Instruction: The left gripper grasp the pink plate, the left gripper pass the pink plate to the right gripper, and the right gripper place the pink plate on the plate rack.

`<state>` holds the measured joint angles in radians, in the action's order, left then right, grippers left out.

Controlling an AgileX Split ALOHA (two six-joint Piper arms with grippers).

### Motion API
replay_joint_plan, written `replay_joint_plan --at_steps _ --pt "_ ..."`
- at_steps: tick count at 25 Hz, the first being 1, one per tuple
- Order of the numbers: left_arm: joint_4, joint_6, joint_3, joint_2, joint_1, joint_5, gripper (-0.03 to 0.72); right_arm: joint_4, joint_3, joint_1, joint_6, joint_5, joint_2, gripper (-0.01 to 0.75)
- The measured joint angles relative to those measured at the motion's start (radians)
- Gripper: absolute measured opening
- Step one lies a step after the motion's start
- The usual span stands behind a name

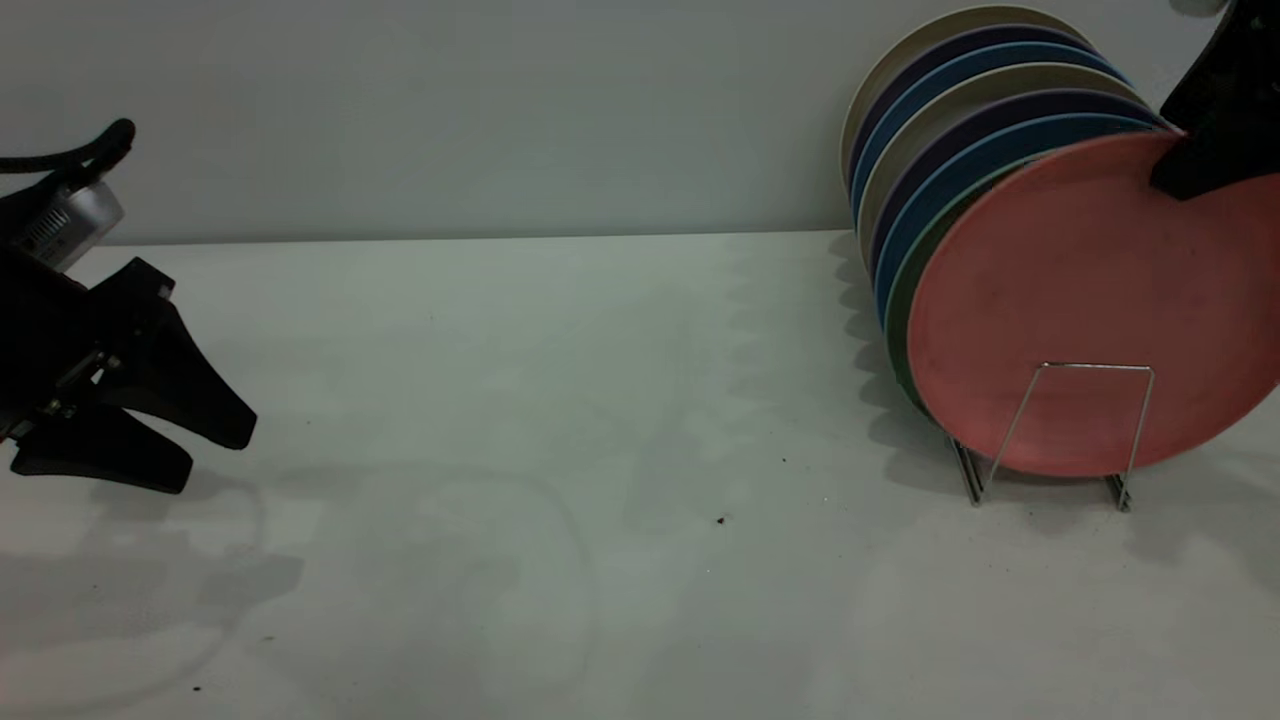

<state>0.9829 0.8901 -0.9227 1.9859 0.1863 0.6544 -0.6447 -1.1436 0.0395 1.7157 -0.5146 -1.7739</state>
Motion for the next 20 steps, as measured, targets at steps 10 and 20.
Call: replay_joint_plan --at_steps 10,20 --pt "-0.045 -0.015 -0.003 -0.021 0.000 0.000 0.553 0.000 -0.001 0.000 -0.493 -0.190 0.069 0.483" --pt "-0.689 -0.512 -0.083 -0.316 0.000 0.143 0.553 0.390 -0.006 0.008 -1.469 -0.571 0.232 0.483"
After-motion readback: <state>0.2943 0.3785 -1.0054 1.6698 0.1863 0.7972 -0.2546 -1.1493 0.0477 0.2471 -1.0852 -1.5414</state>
